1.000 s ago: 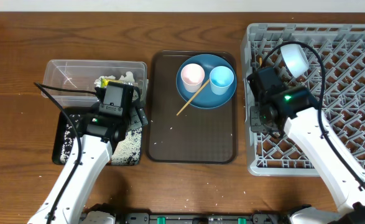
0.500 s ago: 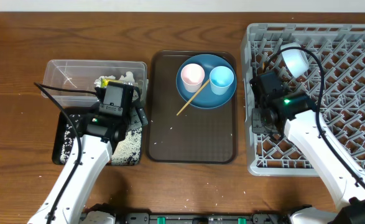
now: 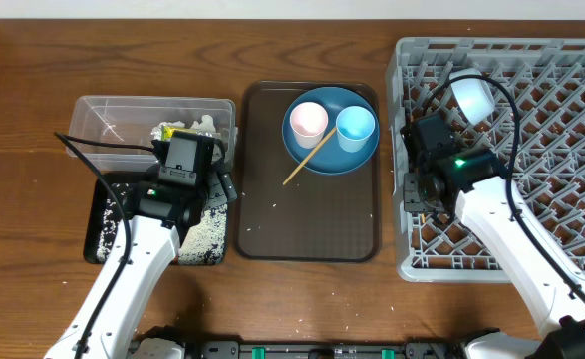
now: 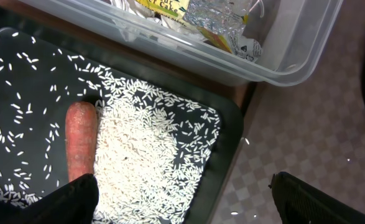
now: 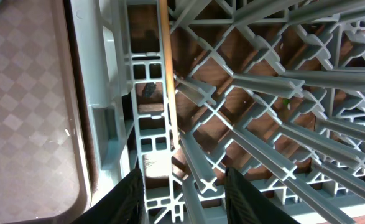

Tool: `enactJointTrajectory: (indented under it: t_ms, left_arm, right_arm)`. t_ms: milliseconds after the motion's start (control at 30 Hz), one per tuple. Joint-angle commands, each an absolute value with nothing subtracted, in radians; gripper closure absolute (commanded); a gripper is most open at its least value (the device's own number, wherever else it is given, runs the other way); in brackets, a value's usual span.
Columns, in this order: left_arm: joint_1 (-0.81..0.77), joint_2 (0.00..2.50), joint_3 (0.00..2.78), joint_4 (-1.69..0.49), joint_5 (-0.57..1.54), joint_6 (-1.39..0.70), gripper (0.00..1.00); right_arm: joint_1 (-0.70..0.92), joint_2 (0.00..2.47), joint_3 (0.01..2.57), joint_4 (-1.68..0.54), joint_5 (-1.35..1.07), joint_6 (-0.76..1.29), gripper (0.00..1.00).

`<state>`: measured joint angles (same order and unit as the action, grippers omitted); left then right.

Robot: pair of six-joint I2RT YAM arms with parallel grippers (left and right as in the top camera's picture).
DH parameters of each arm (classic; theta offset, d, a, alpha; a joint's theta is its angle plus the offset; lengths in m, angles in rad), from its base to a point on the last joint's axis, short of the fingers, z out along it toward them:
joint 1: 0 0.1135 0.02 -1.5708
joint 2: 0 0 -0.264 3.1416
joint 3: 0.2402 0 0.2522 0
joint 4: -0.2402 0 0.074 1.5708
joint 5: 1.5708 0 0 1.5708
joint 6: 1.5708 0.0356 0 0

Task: Sort waste into correct bins and load items into the dishwasher rack
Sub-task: 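Move the right gripper back to the second chopstick on the plate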

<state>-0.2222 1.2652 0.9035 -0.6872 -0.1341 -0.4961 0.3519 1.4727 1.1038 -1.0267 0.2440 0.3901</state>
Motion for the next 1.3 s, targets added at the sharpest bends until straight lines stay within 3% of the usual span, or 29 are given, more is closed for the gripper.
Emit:
enactJointTrajectory:
  t_ms: [0,400,533,600,667,867,1000,1133,1267]
  left_arm:
    - [-0.216,1.253,0.900,-0.687,-0.142,-0.484,0.09]
    - [-0.216,1.253,0.900,-0.688,-0.142,-0.484,0.09]
    - [-0.216,1.253,0.900,-0.688,-0.142,-0.484,0.09]
    - [-0.216,1.253,0.900,-0.688,-0.142,-0.484,0.09]
    - [-0.216,1.253,0.900,-0.688,-0.147,-0.484,0.09]
    - [-0.216,1.253,0.900,-0.677,-0.199,-0.484,0.09]
    - [-0.216,1.253,0.900,-0.672,-0.198,-0.484,0.09]
    - [-0.216,1.253,0.900,-0.672,-0.198,-0.485,0.09]
    - [-0.216,1.253,0.900,-0.672,-0.194,-0.485,0.09]
  right_arm:
    - [0.344,1.478,1.101,-1.031,0.239,0.395,0.60]
    - [0.348,1.477,1.242,-1.080,-0.136,0.492,0.62]
    - [0.362,1.478,1.244,-0.991,-0.343,0.561,0.55]
    - [0.379,1.478,1.244,-0.951,-0.386,0.565,0.45]
    - [0.398,1.478,1.244,-0.919,-0.389,0.624,0.01]
    - [0.451,1.478,1.242,-0.834,-0.385,0.794,0.01]
    - [0.494,1.478,1.242,-0.792,-0.312,0.917,0.29]
    - [0.557,1.478,1.242,-0.793,-0.146,1.099,0.41]
    - [0.627,1.490,1.242,-0.745,-0.046,1.200,0.44]
